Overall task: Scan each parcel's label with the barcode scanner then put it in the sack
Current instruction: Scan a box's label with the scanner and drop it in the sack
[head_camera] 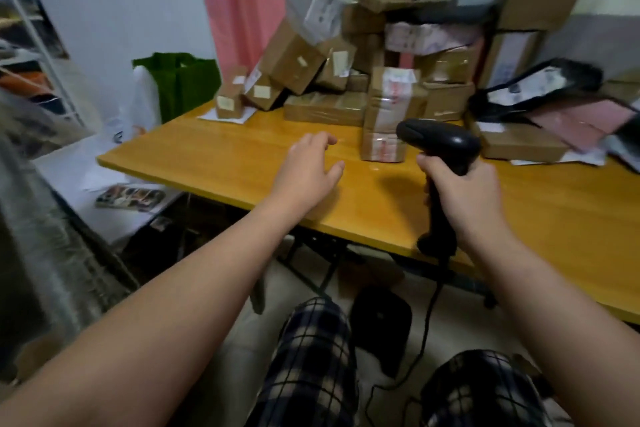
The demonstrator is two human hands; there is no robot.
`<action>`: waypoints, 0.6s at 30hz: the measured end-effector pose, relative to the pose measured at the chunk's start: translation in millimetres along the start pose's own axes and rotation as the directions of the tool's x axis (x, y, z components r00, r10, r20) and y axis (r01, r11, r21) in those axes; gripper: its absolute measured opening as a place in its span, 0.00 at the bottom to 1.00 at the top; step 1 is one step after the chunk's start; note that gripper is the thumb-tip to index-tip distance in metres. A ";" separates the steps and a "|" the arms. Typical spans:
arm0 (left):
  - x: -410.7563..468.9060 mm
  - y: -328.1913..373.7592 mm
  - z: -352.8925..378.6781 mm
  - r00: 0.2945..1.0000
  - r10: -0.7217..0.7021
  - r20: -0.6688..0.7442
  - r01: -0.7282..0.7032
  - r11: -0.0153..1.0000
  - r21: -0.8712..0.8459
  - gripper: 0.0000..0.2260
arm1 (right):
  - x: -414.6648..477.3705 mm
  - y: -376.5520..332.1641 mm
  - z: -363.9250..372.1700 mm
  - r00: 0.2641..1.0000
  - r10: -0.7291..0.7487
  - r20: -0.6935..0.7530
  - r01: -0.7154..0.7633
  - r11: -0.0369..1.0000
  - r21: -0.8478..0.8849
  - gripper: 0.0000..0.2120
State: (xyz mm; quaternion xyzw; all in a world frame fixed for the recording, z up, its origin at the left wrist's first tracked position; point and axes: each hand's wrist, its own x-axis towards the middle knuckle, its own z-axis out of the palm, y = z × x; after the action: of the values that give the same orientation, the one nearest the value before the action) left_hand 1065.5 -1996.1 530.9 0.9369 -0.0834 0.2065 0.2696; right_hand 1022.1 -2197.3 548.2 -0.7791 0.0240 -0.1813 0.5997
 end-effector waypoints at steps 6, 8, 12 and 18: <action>70.0 58.1 23.9 0.999 -0.039 0.017 0.040 0.999 -0.016 0.29 | 29.6 -0.5 -27.9 0.995 0.050 -0.085 -0.043 0.996 0.077 0.13; 96.2 73.1 29.2 0.996 -0.079 0.028 0.078 0.997 0.025 0.31 | 38.8 1.4 -29.7 0.995 0.039 -0.092 -0.033 0.997 0.069 0.11; 136.5 81.2 46.0 0.987 -0.124 0.106 0.101 0.974 0.203 0.36 | 54.6 6.8 -30.4 0.994 0.069 -0.083 -0.061 0.994 0.091 0.09; 161.8 68.5 53.6 0.993 -0.116 0.015 0.112 0.979 0.168 0.32 | 63.1 18.7 -39.9 0.986 0.158 -0.057 -0.147 0.974 0.172 0.09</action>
State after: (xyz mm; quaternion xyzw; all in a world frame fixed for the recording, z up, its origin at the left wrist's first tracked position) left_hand 1211.3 -2089.9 591.8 0.9619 -0.0151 0.1853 0.2004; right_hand 1072.0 -2255.5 555.1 -0.7151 0.0895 -0.1633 0.6738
